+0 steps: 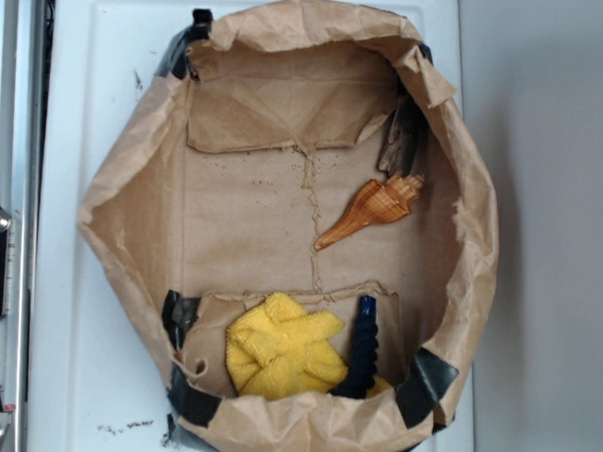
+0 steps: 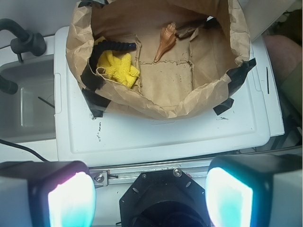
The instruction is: Grab the shell.
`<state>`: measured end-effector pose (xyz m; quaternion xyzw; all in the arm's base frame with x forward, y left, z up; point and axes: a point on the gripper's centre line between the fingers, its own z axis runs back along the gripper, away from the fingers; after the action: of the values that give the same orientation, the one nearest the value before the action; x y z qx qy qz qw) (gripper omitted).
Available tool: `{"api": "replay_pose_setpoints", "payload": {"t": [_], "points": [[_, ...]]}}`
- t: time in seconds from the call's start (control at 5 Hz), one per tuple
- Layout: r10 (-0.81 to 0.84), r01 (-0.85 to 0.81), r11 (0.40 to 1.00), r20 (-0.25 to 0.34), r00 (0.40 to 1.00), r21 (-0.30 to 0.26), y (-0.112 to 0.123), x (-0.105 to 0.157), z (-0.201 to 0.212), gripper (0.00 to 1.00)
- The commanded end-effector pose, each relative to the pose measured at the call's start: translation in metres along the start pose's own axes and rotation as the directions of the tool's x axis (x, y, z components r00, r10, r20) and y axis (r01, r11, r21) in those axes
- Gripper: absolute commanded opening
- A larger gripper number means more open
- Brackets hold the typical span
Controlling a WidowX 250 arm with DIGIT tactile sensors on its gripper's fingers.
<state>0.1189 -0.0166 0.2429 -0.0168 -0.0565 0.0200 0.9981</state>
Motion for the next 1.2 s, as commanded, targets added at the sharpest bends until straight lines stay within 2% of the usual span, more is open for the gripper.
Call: {"api": "replay_pose_setpoints", "payload": {"t": [0.0,0.4,0.6,0.8,1.0], "points": [[0.000,0.000,1.000,0.000,1.000,0.000,0.000,0.000,0.000,1.00],[0.057,-0.055,0.997,0.041,0.998,-0.057,0.018,0.088,-0.024,1.00],[0.107,-0.104,0.992,0.044,0.993,-0.066,0.026,0.117,-0.046,1.00],[0.133,-0.129,0.988,0.042,0.990,-0.087,0.027,0.131,-0.083,1.00],[0.138,-0.133,0.989,0.071,0.988,-0.071,0.021,0.137,-0.109,1.00]]}}
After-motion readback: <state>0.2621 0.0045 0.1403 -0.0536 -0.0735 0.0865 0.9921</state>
